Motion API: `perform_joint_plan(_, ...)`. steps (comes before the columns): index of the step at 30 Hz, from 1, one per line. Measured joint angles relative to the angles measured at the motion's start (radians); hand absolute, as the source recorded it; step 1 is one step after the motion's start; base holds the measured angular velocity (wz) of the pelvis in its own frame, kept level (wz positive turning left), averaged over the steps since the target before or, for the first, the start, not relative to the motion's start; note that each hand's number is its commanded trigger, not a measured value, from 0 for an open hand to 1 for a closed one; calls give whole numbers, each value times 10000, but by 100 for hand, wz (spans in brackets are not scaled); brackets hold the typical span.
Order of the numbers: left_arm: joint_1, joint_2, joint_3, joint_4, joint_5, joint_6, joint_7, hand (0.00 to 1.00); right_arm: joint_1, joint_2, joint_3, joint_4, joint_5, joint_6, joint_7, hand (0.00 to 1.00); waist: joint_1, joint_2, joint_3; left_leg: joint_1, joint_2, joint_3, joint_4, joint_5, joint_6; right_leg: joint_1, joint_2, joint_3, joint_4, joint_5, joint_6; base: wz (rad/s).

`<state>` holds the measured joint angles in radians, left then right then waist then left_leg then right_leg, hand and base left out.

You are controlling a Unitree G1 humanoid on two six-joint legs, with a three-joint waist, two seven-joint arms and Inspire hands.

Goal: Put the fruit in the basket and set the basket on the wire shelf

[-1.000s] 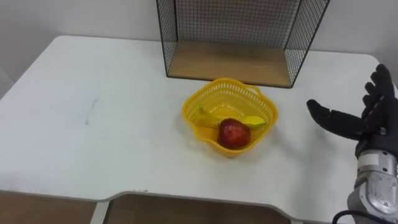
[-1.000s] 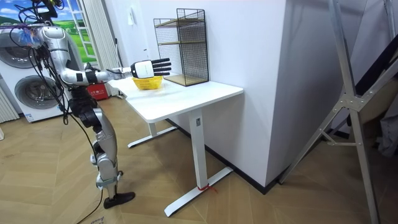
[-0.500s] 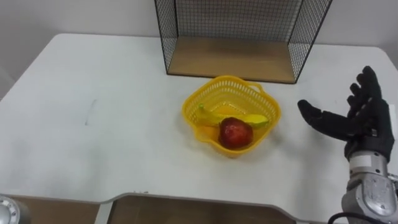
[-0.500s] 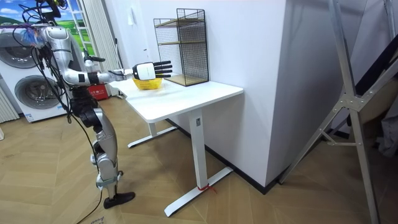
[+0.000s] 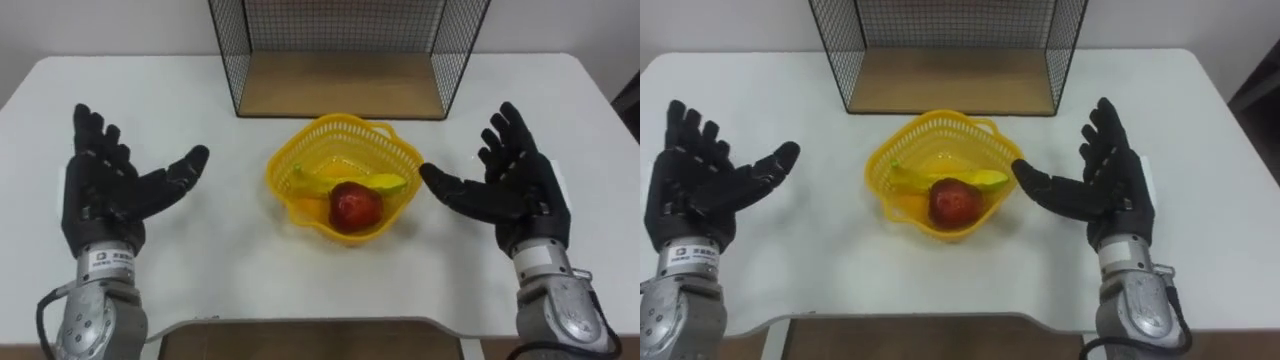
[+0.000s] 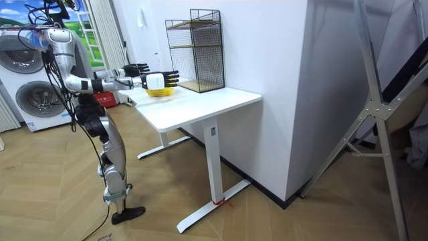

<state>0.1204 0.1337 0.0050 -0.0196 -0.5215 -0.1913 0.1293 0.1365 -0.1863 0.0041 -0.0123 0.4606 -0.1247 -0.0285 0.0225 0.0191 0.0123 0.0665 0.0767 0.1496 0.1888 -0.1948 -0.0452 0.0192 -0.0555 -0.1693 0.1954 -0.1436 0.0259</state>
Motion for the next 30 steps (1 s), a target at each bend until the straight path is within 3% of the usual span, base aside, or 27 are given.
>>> perform_joint_plan(8,-96,-16,-177,38,-5,0,-412,0,0,347,225,4,283,-182,770,0,-194,52,30,64,10,107,-30,-3,2,-20,16,87,83,3,0,-2)
perform_joint_plan(19,-98,-89,-179,276,12,0,-868,0,-1,647,267,81,293,-216,1424,0,-183,111,-8,37,14,180,-21,-2,2,-134,48,265,97,7,1,-2)
perform_joint_plan(30,-102,-80,-879,1807,10,399,-1389,0,45,675,939,525,506,-251,1627,0,-184,136,-33,-24,31,403,0,-2,2,-314,49,406,141,27,-9,-6)
